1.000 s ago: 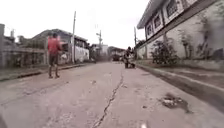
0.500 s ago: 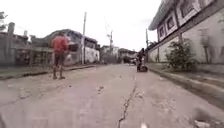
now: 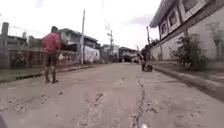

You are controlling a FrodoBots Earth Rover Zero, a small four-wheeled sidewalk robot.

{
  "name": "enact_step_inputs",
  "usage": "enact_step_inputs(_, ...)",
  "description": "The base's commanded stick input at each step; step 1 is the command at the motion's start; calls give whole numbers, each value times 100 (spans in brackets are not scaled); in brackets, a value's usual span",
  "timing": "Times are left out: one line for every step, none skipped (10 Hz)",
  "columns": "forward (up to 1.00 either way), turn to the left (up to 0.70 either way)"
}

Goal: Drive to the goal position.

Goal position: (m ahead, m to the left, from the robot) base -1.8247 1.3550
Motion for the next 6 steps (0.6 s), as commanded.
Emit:
enact_step_inputs(100, 0)
enact_step_inputs(100, 0)
enact_step_inputs(100, 0)
enact_step_inputs(100, 0)
enact_step_inputs(100, -6)
enact_step_inputs(100, -34)
